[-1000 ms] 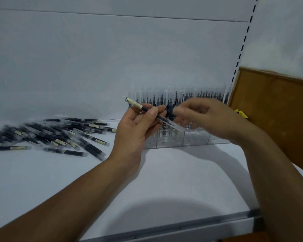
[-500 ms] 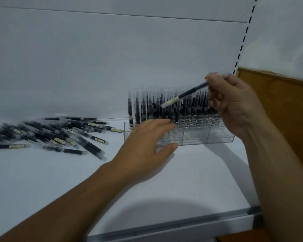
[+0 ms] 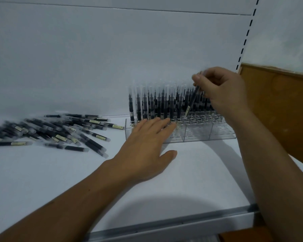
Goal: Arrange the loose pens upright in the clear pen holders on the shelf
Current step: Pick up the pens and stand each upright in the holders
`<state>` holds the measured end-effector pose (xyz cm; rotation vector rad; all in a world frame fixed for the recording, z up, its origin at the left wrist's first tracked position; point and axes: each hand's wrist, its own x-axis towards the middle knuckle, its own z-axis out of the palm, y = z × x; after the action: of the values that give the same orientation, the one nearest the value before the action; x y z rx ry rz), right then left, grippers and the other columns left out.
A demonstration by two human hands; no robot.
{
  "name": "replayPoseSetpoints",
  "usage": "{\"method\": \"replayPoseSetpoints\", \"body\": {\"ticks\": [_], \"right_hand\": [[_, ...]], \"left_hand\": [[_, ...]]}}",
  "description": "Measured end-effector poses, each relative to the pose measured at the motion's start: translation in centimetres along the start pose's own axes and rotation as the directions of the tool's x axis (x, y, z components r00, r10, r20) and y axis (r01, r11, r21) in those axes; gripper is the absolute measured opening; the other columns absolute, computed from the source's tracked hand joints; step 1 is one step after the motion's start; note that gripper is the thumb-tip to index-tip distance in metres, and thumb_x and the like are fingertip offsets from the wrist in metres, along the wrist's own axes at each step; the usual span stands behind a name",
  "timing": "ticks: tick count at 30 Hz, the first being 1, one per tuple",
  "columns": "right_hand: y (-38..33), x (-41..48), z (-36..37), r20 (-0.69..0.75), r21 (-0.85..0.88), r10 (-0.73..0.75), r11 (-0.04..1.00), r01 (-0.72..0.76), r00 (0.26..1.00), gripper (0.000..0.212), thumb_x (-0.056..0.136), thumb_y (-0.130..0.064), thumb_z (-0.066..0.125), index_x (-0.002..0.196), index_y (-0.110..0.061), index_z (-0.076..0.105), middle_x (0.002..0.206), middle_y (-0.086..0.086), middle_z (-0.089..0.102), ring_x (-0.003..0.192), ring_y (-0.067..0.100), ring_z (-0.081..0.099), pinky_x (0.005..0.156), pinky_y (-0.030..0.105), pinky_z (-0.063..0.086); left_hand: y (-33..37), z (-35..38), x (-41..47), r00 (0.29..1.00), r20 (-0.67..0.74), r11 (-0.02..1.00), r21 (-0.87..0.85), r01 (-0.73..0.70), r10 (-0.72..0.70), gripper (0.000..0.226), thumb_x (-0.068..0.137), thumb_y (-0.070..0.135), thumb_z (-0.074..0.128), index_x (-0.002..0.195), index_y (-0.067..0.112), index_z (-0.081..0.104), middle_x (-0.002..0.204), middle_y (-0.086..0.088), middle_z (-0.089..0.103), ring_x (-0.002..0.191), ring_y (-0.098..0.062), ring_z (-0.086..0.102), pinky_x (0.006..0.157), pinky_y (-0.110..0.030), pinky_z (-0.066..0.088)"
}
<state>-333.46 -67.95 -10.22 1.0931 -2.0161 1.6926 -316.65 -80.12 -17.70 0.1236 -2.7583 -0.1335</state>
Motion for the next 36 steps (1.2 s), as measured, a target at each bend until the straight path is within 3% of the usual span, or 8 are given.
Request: {"method": "replayPoseSetpoints", "body": {"ticks": [3, 10, 16, 20, 23, 27, 31, 36], "right_hand": [[1.1, -0.2, 0.9, 0.088, -0.115, 0.042, 0.993, -0.031, 0.995, 0.022, 0.089, -0.036, 0.068, 0.089, -0.014, 0.072, 0.081, 0.003, 0.070, 0.075, 0.023, 0.065, 0.076, 0.046, 0.057], [1.8, -0.5, 1.5, 0.192, -0.324, 0.092, 0.946, -0.025, 0.977, 0.035, 0.090, -0.045, 0.063, 0.082, -0.011, 0.070, 0.075, 0.006, 0.068, 0.069, 0.022, 0.062, 0.069, 0.039, 0.052], [1.8, -1.1, 1.6, 0.237, -0.423, 0.122, 0.906, -0.011, 0.964, 0.038, 0.092, -0.044, 0.060, 0.073, -0.011, 0.064, 0.061, 0.001, 0.056, 0.058, 0.015, 0.049, 0.056, 0.027, 0.036], [1.5, -2.3, 1.1, 0.298, -0.510, 0.161, 0.860, 0.014, 0.941, 0.032, 0.094, -0.045, 0.057, 0.106, -0.019, 0.072, 0.091, -0.004, 0.070, 0.081, 0.011, 0.060, 0.074, 0.029, 0.049], [0.7, -3.3, 0.3, 0.270, -0.512, 0.169, 0.859, -0.007, 0.948, 0.041, 0.093, -0.048, 0.058, 0.122, -0.020, 0.066, 0.113, -0.002, 0.069, 0.100, 0.014, 0.062, 0.091, 0.037, 0.053], [-1.1, -4.2, -0.1, 0.280, -0.568, 0.105, 0.819, 0.076, 0.954, 0.042, 0.093, -0.049, 0.057, 0.122, -0.019, 0.065, 0.113, -0.001, 0.069, 0.100, 0.018, 0.063, 0.088, 0.043, 0.054], [-3.7, -4.7, 0.4, 0.321, -0.561, 0.080, 0.819, 0.121, 0.944, 0.041, 0.094, -0.049, 0.055, 0.121, -0.021, 0.065, 0.111, -0.003, 0.069, 0.098, 0.017, 0.063, 0.087, 0.044, 0.054], [-7.5, -5.5, 4.6, 0.453, -0.412, 0.004, 0.888, 0.205, 0.892, 0.034, 0.095, -0.040, 0.057, 0.123, -0.022, 0.066, 0.116, -0.005, 0.070, 0.101, 0.009, 0.064, 0.094, 0.032, 0.050]], "left_hand": [[-0.1, 0.2, 0.1, 1.000, -0.008, 1.000, -0.004, -0.005, 0.005, 0.070, 0.095, 0.055, 0.043, 0.153, 0.034, 0.009, 0.161, 0.012, 0.008, 0.146, -0.008, 0.001, 0.118, -0.029, -0.006], [-0.2, 0.2, 0.1, 1.000, -0.014, 1.000, -0.006, -0.004, 0.004, 0.070, 0.095, 0.056, 0.042, 0.153, 0.033, 0.010, 0.161, 0.012, 0.008, 0.146, -0.008, 0.001, 0.119, -0.029, -0.004], [-0.4, 0.4, 0.2, 0.999, -0.027, 1.000, -0.002, -0.019, 0.019, 0.070, 0.094, 0.056, 0.043, 0.153, 0.032, 0.012, 0.161, 0.011, 0.010, 0.146, -0.009, 0.002, 0.118, -0.030, -0.004], [-0.6, 0.4, 0.2, 0.999, -0.040, 0.999, -0.022, -0.027, 0.026, 0.069, 0.095, 0.054, 0.044, 0.152, 0.031, 0.015, 0.160, 0.012, 0.012, 0.146, -0.009, 0.004, 0.118, -0.029, -0.003], [-0.6, 0.1, 0.2, 0.991, -0.133, 0.995, -0.094, -0.040, 0.027, 0.059, 0.094, 0.049, 0.048, 0.148, 0.031, 0.032, 0.153, 0.012, 0.032, 0.142, -0.008, 0.021, 0.117, -0.029, 0.006], [-0.9, -1.8, 0.1, 0.962, -0.272, 0.993, -0.118, 0.001, -0.033, 0.044, 0.094, 0.042, 0.054, 0.135, 0.028, 0.052, 0.137, 0.012, 0.053, 0.129, -0.007, 0.041, 0.108, -0.023, 0.016], [-2.4, -4.8, -0.7, 0.927, -0.355, 0.982, -0.180, 0.055, -0.117, 0.035, 0.094, 0.037, 0.056, 0.127, 0.026, 0.060, 0.128, 0.009, 0.060, 0.120, -0.010, 0.052, 0.107, -0.034, 0.034], [-8.2, -7.0, -4.9, 0.899, -0.359, 0.964, -0.180, 0.198, -0.252, 0.029, 0.093, 0.037, 0.058, 0.120, 0.027, 0.064, 0.120, 0.010, 0.063, 0.110, -0.012, 0.058, 0.092, -0.027, 0.040]]}}
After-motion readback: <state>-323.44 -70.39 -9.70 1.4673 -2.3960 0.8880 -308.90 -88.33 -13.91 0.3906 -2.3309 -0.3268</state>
